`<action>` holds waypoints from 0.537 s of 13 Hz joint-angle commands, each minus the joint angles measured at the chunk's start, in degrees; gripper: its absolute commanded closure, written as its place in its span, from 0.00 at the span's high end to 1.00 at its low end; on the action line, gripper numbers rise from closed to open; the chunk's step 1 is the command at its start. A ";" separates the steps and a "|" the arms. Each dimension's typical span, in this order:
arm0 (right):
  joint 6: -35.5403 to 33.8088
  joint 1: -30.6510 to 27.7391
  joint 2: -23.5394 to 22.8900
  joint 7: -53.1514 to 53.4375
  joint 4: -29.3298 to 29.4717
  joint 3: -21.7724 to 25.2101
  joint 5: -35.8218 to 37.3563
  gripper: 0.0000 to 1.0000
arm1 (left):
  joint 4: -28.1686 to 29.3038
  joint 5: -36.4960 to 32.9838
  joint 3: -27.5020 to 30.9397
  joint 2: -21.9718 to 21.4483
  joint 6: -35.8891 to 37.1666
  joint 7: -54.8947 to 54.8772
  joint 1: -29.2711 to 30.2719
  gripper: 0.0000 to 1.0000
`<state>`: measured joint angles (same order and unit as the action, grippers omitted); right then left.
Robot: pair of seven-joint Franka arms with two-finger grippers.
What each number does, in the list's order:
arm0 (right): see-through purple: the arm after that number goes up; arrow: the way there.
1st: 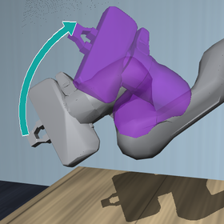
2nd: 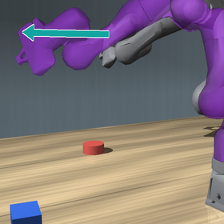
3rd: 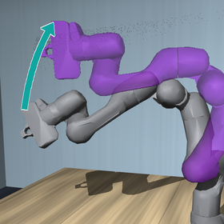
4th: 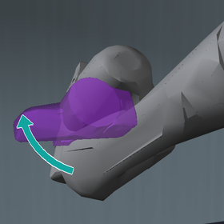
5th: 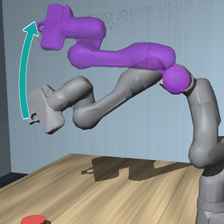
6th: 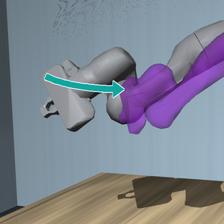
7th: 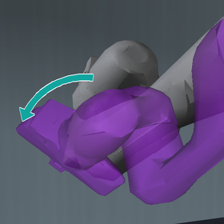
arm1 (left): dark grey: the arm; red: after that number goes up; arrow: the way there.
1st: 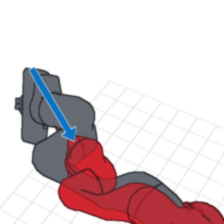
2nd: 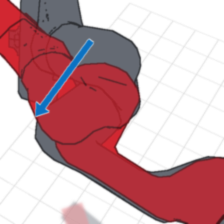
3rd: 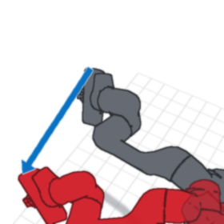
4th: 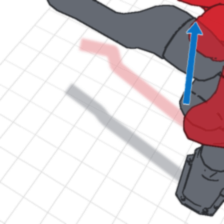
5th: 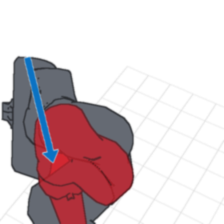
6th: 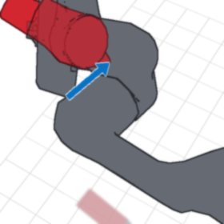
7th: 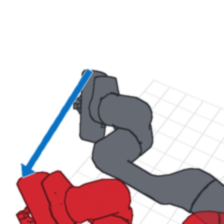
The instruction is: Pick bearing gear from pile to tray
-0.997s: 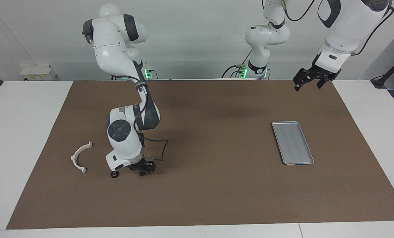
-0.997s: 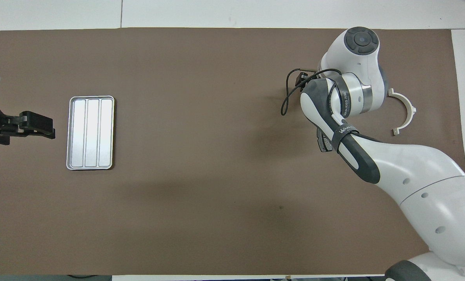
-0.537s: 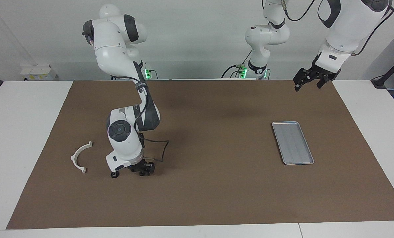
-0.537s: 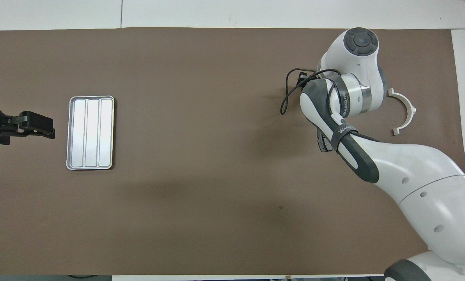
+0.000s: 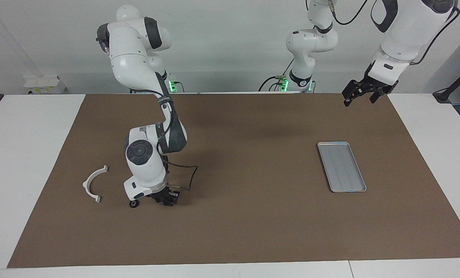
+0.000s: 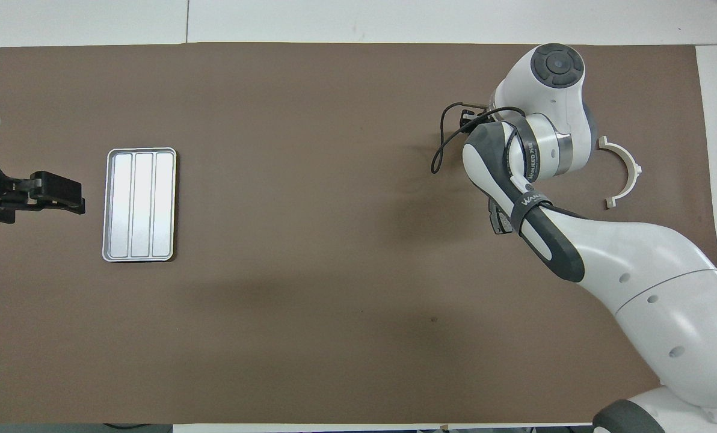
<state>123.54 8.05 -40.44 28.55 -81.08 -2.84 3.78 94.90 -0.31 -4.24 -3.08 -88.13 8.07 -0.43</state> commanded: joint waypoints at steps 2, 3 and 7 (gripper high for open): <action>1.96 -0.23 -0.61 1.34 -1.01 -0.32 -0.44 0.00 | 1.60 0.66 0.20 -1.49 -0.38 -0.07 -0.01 1.00; 1.96 -0.32 -0.61 1.34 -1.01 -0.32 -0.44 0.00 | 1.60 0.66 0.20 -1.49 -0.38 -0.07 -0.09 1.00; -0.22 -0.05 -0.17 1.34 -0.05 -0.24 0.60 0.00 | 1.60 0.66 0.20 -1.49 -0.38 -0.07 -0.09 1.00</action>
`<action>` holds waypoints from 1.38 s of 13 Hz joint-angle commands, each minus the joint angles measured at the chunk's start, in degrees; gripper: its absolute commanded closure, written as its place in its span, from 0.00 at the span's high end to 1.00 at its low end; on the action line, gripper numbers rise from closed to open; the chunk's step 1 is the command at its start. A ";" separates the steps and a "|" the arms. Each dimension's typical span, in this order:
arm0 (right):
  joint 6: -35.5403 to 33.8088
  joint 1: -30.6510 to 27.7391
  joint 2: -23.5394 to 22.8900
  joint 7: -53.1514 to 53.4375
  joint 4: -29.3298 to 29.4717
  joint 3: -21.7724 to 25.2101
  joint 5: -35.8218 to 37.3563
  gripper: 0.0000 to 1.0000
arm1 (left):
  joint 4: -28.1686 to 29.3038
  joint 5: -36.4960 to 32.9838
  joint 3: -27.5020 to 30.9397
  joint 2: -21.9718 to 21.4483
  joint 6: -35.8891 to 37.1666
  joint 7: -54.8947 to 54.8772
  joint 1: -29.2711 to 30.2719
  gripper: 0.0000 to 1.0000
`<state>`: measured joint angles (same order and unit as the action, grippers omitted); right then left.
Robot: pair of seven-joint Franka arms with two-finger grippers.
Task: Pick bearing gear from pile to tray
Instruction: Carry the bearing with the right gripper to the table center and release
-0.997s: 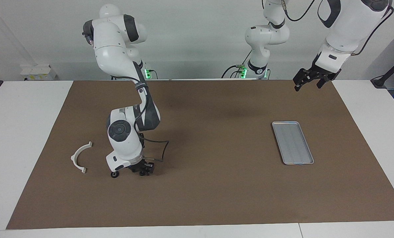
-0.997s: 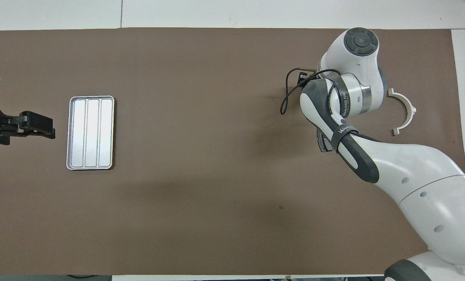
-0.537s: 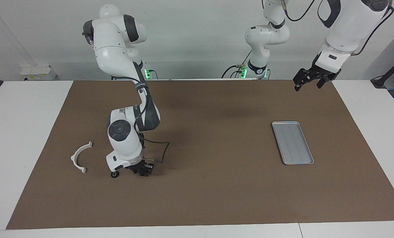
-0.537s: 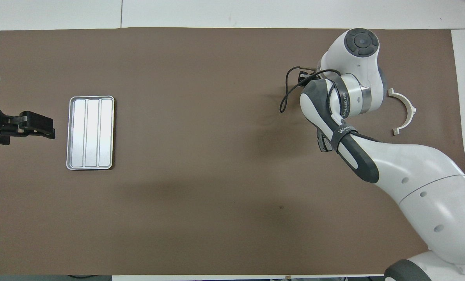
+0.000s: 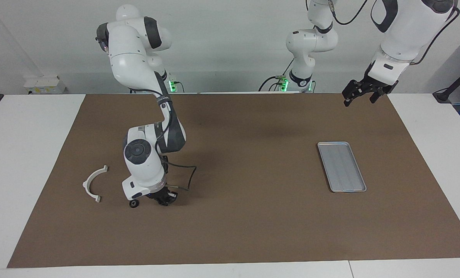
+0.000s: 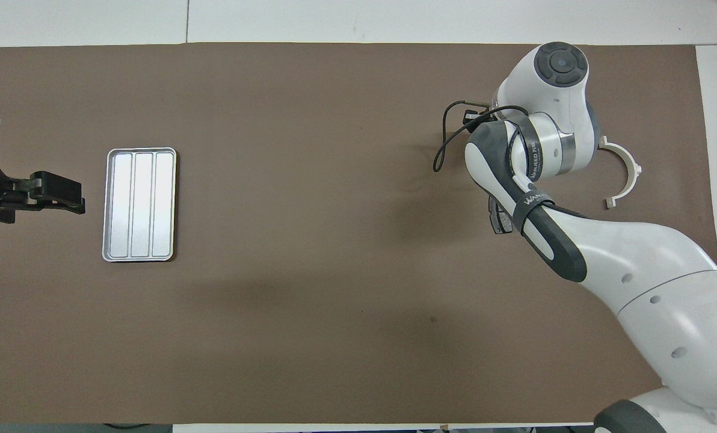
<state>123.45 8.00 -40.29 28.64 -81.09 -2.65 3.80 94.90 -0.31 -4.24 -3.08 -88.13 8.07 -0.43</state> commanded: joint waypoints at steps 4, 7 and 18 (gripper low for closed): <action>-19.68 0.17 2.84 0.62 10.21 -1.12 1.57 0.00 | 1.60 0.66 0.20 -1.49 -0.38 -0.07 -0.09 1.00; -32.37 3.67 5.39 2.80 18.32 -3.59 0.95 0.00 | 1.60 0.66 0.20 -1.49 -0.38 -0.07 -0.01 1.00; -19.39 24.94 2.52 44.02 16.31 -3.24 -1.97 0.00 | 1.60 0.66 0.20 -1.49 -0.38 -0.07 -0.01 1.00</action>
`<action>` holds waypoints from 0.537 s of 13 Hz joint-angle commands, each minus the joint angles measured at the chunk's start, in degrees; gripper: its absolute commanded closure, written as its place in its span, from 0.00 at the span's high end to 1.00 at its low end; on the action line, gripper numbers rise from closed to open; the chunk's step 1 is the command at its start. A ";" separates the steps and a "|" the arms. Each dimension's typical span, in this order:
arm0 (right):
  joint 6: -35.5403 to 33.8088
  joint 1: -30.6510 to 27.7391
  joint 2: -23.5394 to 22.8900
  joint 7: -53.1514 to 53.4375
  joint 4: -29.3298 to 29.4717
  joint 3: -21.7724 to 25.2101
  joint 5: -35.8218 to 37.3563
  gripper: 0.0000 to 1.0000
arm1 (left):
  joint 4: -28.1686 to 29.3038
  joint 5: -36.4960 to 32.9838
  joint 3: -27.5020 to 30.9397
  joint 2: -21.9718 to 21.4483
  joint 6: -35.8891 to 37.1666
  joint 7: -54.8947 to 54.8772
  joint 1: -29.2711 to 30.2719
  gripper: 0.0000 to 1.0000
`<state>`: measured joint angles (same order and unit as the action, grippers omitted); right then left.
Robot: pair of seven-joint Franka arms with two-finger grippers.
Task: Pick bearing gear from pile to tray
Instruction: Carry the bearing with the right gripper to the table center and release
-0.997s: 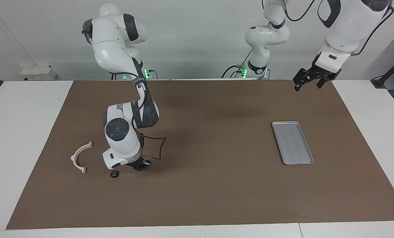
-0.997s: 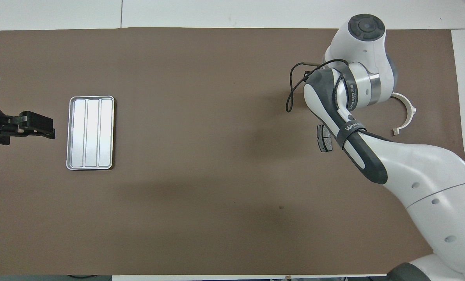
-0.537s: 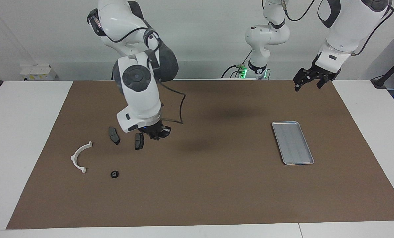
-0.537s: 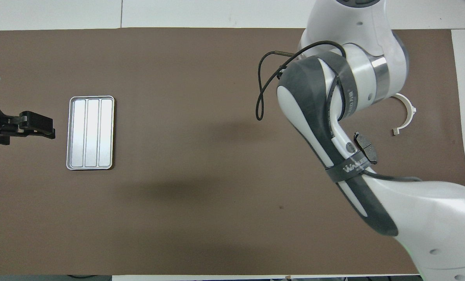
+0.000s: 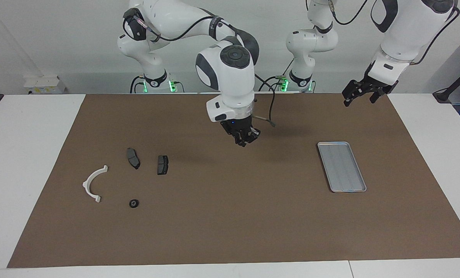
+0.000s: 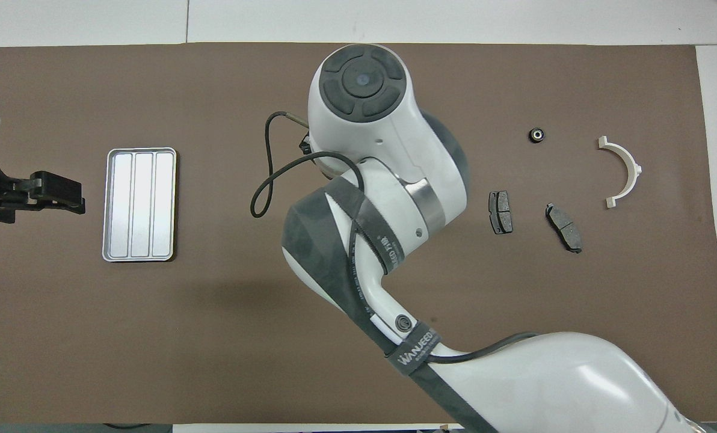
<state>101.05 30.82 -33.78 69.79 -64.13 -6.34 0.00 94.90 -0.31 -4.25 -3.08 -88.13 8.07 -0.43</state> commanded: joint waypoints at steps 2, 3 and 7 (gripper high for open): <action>7.03 3.54 -7.52 6.05 -0.73 0.19 5.79 0.00 | 1.60 0.66 0.21 -1.49 -0.38 -0.07 0.00 1.00; 8.10 3.72 -8.92 6.32 -0.82 0.27 5.98 0.00 | 1.60 0.66 0.21 -1.49 -0.38 -0.07 -0.09 1.00; 13.29 3.54 -12.71 6.76 -0.90 0.27 6.07 0.00 | 1.60 0.66 0.21 -1.49 -0.38 -0.07 0.00 1.00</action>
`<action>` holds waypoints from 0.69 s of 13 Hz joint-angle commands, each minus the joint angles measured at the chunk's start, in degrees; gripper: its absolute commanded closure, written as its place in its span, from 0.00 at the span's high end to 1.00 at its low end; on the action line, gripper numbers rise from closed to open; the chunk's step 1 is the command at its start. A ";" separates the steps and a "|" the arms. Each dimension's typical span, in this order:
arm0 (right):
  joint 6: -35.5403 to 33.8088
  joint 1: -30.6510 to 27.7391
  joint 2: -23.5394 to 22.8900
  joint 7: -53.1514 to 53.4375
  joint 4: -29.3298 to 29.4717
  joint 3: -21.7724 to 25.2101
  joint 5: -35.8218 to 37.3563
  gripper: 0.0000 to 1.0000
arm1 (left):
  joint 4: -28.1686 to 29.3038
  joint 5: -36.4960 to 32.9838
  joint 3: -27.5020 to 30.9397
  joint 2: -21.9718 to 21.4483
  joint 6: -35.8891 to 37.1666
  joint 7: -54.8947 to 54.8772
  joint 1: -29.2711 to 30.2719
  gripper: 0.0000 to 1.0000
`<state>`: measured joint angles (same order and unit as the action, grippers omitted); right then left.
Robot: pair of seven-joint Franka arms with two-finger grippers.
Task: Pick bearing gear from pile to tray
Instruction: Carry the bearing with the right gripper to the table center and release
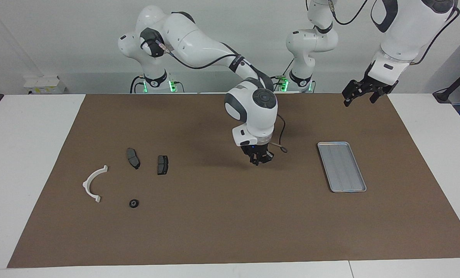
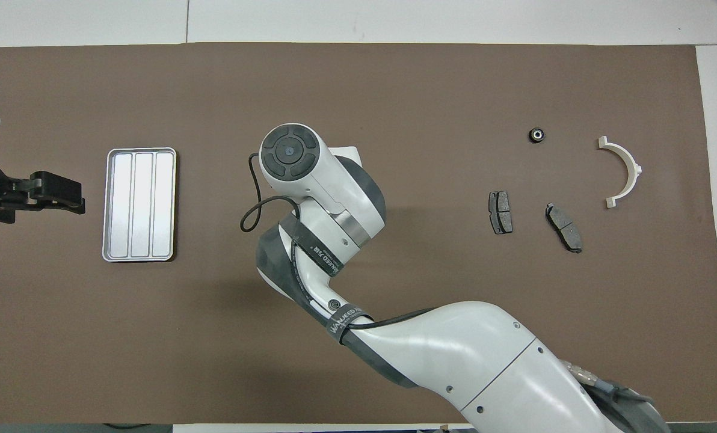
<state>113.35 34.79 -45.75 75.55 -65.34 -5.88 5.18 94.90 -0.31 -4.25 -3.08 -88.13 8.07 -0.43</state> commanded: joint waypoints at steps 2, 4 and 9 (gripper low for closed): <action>3.88 -0.34 -2.06 0.92 0.21 -0.19 1.15 0.00 | 1.60 0.66 0.21 -1.49 -0.38 -0.07 -0.09 1.00; 4.60 -0.25 -3.81 1.01 0.56 -0.19 1.67 0.00 | 1.60 0.66 0.21 -1.49 -0.38 -0.07 -0.09 1.00; 6.27 0.45 -4.17 0.92 0.21 -0.19 2.47 0.00 | 1.60 0.66 0.21 -1.49 -0.38 -0.07 -0.09 1.00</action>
<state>117.98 35.32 -49.45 75.55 -65.28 -5.69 6.42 94.90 -0.31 -4.25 -3.08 -88.13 8.07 -0.43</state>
